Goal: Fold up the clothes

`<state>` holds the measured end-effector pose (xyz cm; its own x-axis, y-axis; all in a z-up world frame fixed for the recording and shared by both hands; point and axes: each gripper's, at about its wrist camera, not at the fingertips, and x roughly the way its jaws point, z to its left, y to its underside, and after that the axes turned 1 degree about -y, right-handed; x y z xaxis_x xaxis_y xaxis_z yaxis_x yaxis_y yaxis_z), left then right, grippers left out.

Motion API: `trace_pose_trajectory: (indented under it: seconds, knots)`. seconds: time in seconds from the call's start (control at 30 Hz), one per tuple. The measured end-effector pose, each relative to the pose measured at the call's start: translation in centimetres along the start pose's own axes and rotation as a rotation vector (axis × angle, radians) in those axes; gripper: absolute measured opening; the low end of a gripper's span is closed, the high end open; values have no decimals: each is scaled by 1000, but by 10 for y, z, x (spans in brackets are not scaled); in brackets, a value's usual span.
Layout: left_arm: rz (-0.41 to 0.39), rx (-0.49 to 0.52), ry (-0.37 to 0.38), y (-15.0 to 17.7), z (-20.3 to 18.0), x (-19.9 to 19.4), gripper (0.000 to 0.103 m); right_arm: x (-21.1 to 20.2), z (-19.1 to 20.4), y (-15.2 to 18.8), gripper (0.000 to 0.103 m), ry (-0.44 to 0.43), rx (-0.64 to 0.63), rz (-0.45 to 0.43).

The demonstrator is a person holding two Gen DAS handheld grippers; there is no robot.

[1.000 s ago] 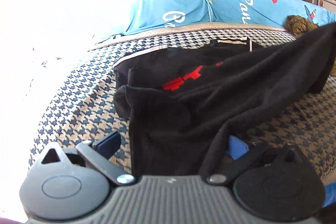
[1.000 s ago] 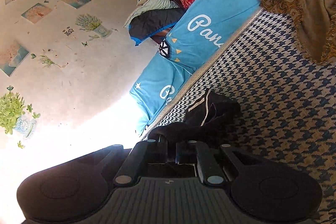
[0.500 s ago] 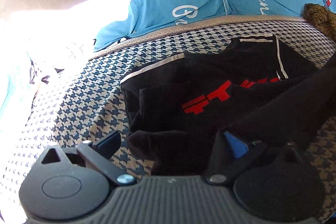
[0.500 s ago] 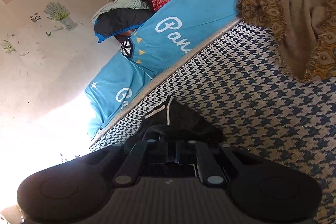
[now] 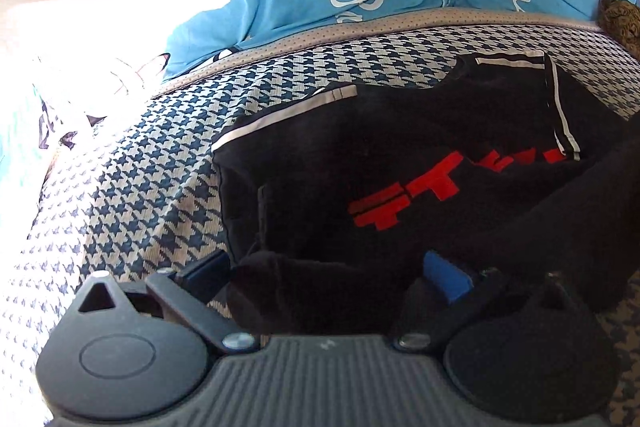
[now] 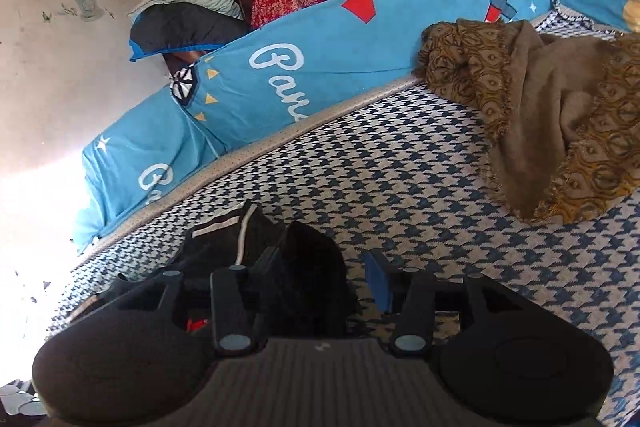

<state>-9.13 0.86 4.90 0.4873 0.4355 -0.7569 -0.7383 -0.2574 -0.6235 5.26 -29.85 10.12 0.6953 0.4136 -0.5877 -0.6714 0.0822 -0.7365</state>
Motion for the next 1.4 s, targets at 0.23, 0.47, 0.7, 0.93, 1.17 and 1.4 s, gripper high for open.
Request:
trace_pose_trajectory:
  seconds: [0.23,0.47,0.7,0.93,1.17,1.4]
  knots:
    - [22,9,11,-4,1,13,103,-7,29,18,46,-108,-248,30]
    - [22,2,29,-3,3,16,103,-8,64,52,46,-264,-509,119]
    - [36,-5,57,-6,7,20,103,-7,96,100,46,-356,-751,203]
    - [48,-22,77,-10,9,24,103,-11,115,130,46,-356,-979,169]
    - [63,-44,92,-12,10,28,103,-3,125,151,46,-307,-1135,143]
    - [68,-49,95,-12,10,28,103,5,131,158,46,-249,-1211,90]
